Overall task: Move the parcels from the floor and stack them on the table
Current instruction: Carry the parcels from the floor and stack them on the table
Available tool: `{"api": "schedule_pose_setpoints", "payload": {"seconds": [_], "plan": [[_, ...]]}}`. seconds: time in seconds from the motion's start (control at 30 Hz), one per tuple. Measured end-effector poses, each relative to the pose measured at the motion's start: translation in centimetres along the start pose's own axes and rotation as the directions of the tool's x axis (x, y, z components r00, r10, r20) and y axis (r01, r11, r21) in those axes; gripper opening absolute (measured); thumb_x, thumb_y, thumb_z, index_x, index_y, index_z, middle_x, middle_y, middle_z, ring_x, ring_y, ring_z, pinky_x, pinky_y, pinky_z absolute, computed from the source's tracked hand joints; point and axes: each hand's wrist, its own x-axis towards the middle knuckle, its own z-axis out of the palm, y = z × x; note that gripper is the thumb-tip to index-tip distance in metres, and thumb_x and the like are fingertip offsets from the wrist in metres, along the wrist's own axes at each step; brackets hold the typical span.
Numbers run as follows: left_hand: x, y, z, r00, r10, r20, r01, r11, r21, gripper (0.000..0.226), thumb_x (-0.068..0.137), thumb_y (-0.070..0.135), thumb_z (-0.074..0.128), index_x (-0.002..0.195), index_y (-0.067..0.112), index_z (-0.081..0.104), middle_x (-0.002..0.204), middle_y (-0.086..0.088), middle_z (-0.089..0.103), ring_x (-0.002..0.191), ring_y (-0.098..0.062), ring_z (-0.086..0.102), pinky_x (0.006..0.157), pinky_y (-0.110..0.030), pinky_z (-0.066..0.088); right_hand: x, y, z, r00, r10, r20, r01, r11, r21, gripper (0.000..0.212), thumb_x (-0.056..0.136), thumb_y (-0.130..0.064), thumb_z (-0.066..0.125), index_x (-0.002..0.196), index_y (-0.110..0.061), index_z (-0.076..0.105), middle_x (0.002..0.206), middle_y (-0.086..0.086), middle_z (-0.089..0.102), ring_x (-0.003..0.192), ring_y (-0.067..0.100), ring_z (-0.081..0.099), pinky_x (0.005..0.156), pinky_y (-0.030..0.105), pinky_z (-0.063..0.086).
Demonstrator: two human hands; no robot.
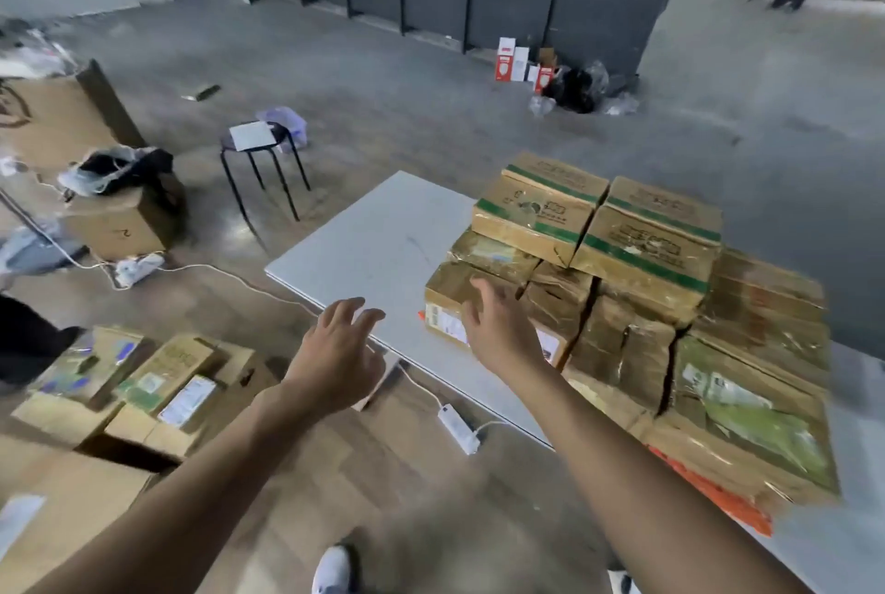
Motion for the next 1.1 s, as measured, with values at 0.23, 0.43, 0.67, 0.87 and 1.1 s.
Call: {"api": "schedule_pose_setpoints", "payload": {"seconds": [0.23,0.43,0.67,0.87,1.1], "plan": [[-4.3,-10.1,-3.5,0.977,-0.203,-0.068,0.202,0.979,-0.025,0.053,0.080,0.028,0.058,0.130,0.014,0.053,0.136,-0.011,0.044,0.132,-0.034,0.035,0.105,-0.046,0.038,1.3,-10.5,7.1,0.973,-0.185,0.137,0.179,0.982,0.057,0.041,0.100,-0.029,0.043,0.139,-0.017,0.043,0.137,0.012,0.046,0.121,0.032,0.049,0.093,0.038,0.042],[-8.5,-21.6,-6.4,0.920,-0.373,-0.120,0.368,0.928,-0.057,0.051,0.086,0.026,0.059,0.135,0.018,0.048,0.142,-0.009,0.038,0.134,-0.030,0.030,0.109,-0.041,0.032,2.0,-21.4,15.7,0.923,-0.285,0.258,0.278,0.958,0.061,0.041,0.100,-0.032,0.042,0.138,-0.019,0.044,0.136,0.010,0.046,0.117,0.030,0.052,0.092,0.038,0.043],[-12.8,-37.0,-10.6,0.842,-0.530,-0.101,0.525,0.848,-0.077,0.054,0.088,0.025,0.056,0.140,0.020,0.042,0.148,-0.007,0.033,0.137,-0.029,0.027,0.112,-0.040,0.028,2.4,-34.5,26.9,0.862,-0.345,0.372,0.353,0.934,0.048,0.041,0.099,-0.031,0.042,0.138,-0.019,0.045,0.138,0.007,0.047,0.123,0.029,0.049,0.098,0.040,0.043],[-13.9,-46.1,-12.4,0.796,-0.600,-0.077,0.590,0.799,-0.117,0.053,0.089,0.027,0.054,0.140,0.020,0.040,0.148,-0.007,0.033,0.139,-0.028,0.025,0.111,-0.044,0.032,3.6,-42.6,33.9,0.818,-0.367,0.444,0.394,0.918,0.032,0.041,0.098,-0.031,0.043,0.137,-0.021,0.045,0.136,0.009,0.047,0.119,0.032,0.051,0.099,0.046,0.043],[-11.7,-53.3,-11.8,0.732,-0.681,-0.019,0.672,0.726,-0.148,0.056,0.091,0.032,0.053,0.143,0.022,0.035,0.151,-0.005,0.028,0.141,-0.027,0.022,0.111,-0.042,0.032,8.0,-47.3,40.1,0.762,-0.371,0.531,0.454,0.891,-0.029,0.042,0.100,-0.033,0.040,0.140,-0.022,0.042,0.138,0.005,0.046,0.124,0.027,0.047,0.094,0.039,0.041]]}}
